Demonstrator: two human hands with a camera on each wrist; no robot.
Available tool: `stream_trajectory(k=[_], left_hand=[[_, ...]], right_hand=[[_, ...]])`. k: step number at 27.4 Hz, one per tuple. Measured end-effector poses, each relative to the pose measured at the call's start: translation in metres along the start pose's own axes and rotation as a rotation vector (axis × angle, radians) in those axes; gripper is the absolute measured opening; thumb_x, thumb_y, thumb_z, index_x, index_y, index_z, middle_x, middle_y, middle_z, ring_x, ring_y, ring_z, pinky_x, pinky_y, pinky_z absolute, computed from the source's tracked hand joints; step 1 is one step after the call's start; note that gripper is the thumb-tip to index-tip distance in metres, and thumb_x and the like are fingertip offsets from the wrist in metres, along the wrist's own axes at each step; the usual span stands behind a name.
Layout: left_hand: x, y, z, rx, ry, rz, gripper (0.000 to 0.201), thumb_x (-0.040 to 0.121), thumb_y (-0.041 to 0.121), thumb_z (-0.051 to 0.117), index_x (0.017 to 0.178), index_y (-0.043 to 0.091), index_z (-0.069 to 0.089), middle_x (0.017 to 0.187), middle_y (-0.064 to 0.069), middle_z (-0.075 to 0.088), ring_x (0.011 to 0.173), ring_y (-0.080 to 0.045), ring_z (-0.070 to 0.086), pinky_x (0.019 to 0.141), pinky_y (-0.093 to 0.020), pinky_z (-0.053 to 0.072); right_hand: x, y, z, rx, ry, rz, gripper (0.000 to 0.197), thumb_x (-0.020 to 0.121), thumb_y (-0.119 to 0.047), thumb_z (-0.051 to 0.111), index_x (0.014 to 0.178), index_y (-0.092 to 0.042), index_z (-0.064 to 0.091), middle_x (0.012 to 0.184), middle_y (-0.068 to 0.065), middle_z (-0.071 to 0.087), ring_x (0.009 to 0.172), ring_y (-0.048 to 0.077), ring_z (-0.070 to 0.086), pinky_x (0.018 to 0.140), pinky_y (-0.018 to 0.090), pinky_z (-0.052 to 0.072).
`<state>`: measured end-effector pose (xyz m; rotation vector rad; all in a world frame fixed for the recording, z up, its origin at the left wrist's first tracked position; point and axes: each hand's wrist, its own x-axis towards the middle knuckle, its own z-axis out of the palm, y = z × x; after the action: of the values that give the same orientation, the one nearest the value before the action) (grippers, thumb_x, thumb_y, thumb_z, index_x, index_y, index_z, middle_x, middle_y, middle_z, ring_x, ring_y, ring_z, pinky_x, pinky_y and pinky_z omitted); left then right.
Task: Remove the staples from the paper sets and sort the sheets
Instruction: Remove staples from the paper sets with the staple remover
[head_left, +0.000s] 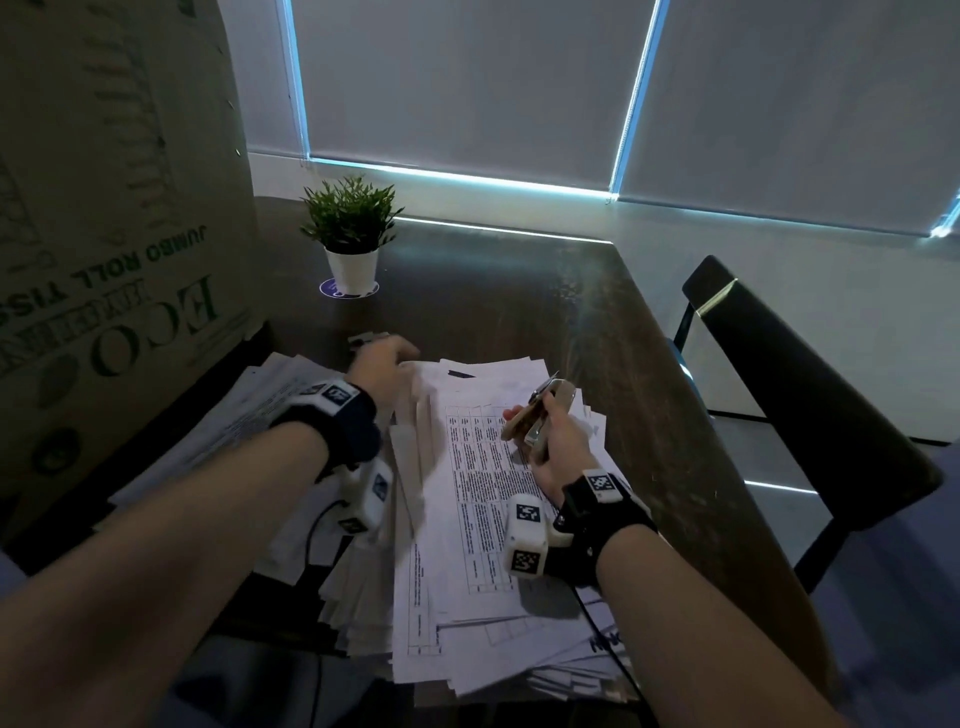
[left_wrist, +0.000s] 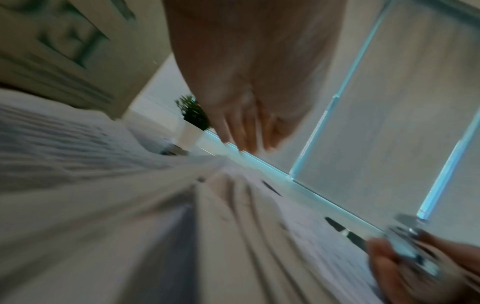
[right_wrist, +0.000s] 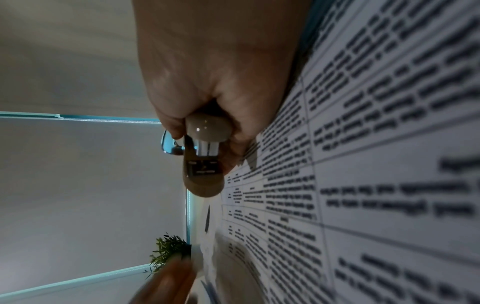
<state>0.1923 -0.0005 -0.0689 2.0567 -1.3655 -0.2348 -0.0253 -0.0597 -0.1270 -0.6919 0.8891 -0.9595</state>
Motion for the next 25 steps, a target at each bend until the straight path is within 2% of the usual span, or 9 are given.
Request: stream_trajectory(k=[3, 6, 10, 12, 15, 17, 19, 21, 25], left_hand=[[-0.009, 0.03, 0.029, 0.221, -0.368, 0.132, 0.042, 0.092, 0.04, 0.054, 0.127, 0.018, 0.057, 0.126, 0.0, 0.059, 0.115, -0.02, 0.054, 0.098, -0.032, 0.042], [-0.01, 0.036, 0.046, 0.457, -0.405, 0.058, 0.064, 0.078, 0.063, 0.052, 0.123, 0.018, 0.055, 0.125, -0.004, 0.054, 0.114, -0.025, 0.05, 0.096, -0.04, 0.043], [-0.005, 0.04, 0.038, 0.41, -0.225, 0.066, 0.022, 0.093, 0.029, 0.052, 0.11, 0.019, 0.061, 0.118, -0.004, 0.062, 0.111, -0.023, 0.054, 0.094, -0.031, 0.04], [-0.003, 0.043, 0.034, 0.305, -0.192, 0.085, 0.017, 0.093, 0.022, 0.056, 0.107, 0.014, 0.063, 0.116, -0.005, 0.064, 0.109, -0.023, 0.056, 0.089, -0.027, 0.039], [-0.005, 0.05, 0.028, 0.145, -0.244, 0.141, 0.019, 0.092, 0.022, 0.062, 0.105, 0.01, 0.065, 0.11, -0.006, 0.065, 0.104, -0.021, 0.059, 0.078, -0.021, 0.038], [-0.01, 0.05, 0.025, 0.062, -0.336, 0.142, 0.01, 0.09, 0.025, 0.065, 0.094, 0.016, 0.063, 0.094, 0.0, 0.065, 0.091, -0.015, 0.06, 0.067, -0.016, 0.039], [-0.013, 0.047, 0.03, 0.003, -0.384, 0.123, 0.012, 0.087, 0.025, 0.068, 0.086, 0.02, 0.057, 0.084, 0.004, 0.063, 0.086, -0.015, 0.06, 0.066, -0.016, 0.04], [-0.019, 0.046, 0.037, 0.025, -0.414, 0.093, 0.017, 0.085, 0.022, 0.07, 0.096, 0.019, 0.056, 0.086, 0.003, 0.059, 0.089, -0.017, 0.057, 0.068, -0.021, 0.042], [-0.028, 0.049, 0.048, 0.128, -0.501, 0.051, 0.035, 0.084, 0.026, 0.071, 0.113, 0.014, 0.056, 0.102, 0.0, 0.054, 0.094, -0.018, 0.053, 0.075, -0.026, 0.044]], right_hand=[[-0.002, 0.002, -0.002, -0.005, 0.027, -0.028, 0.047, 0.103, -0.037, 0.047, 0.123, 0.004, 0.056, 0.082, 0.015, 0.074, 0.061, 0.024, 0.07, 0.057, 0.033, 0.045], [-0.007, 0.002, -0.003, -0.052, 0.051, -0.021, 0.042, 0.102, -0.037, 0.048, 0.115, 0.001, 0.059, 0.082, 0.014, 0.074, 0.061, 0.023, 0.069, 0.054, 0.029, 0.046], [-0.023, -0.009, -0.001, -0.217, 0.03, 0.02, 0.036, 0.101, -0.038, 0.048, 0.091, -0.005, 0.059, 0.062, 0.009, 0.067, 0.052, 0.024, 0.061, 0.049, 0.028, 0.038], [-0.028, -0.022, 0.0, -0.3, 0.006, -0.004, 0.032, 0.096, -0.042, 0.05, 0.088, -0.011, 0.055, 0.059, 0.005, 0.06, 0.05, 0.021, 0.055, 0.049, 0.027, 0.039], [-0.028, -0.046, 0.005, -0.501, -0.011, -0.156, 0.03, 0.093, -0.035, 0.057, 0.107, -0.009, 0.054, 0.076, 0.008, 0.061, 0.063, 0.022, 0.058, 0.055, 0.033, 0.048], [-0.034, -0.063, 0.011, -0.891, -0.098, -0.233, 0.039, 0.088, -0.032, 0.061, 0.117, -0.007, 0.052, 0.092, 0.01, 0.063, 0.081, 0.027, 0.061, 0.073, 0.043, 0.052], [-0.049, -0.074, 0.017, -1.364, -0.201, -0.222, 0.029, 0.091, -0.025, 0.057, 0.114, -0.008, 0.051, 0.109, 0.012, 0.06, 0.1, 0.028, 0.06, 0.09, 0.043, 0.051], [-0.059, -0.075, 0.018, -1.67, -0.262, -0.22, 0.029, 0.096, -0.019, 0.052, 0.122, -0.005, 0.051, 0.123, 0.016, 0.056, 0.11, 0.03, 0.056, 0.096, 0.041, 0.048], [-0.062, -0.057, 0.008, -1.696, -0.298, -0.174, 0.052, 0.099, -0.025, 0.049, 0.148, -0.017, 0.035, 0.139, 0.016, 0.052, 0.12, 0.03, 0.053, 0.094, 0.033, 0.042]])
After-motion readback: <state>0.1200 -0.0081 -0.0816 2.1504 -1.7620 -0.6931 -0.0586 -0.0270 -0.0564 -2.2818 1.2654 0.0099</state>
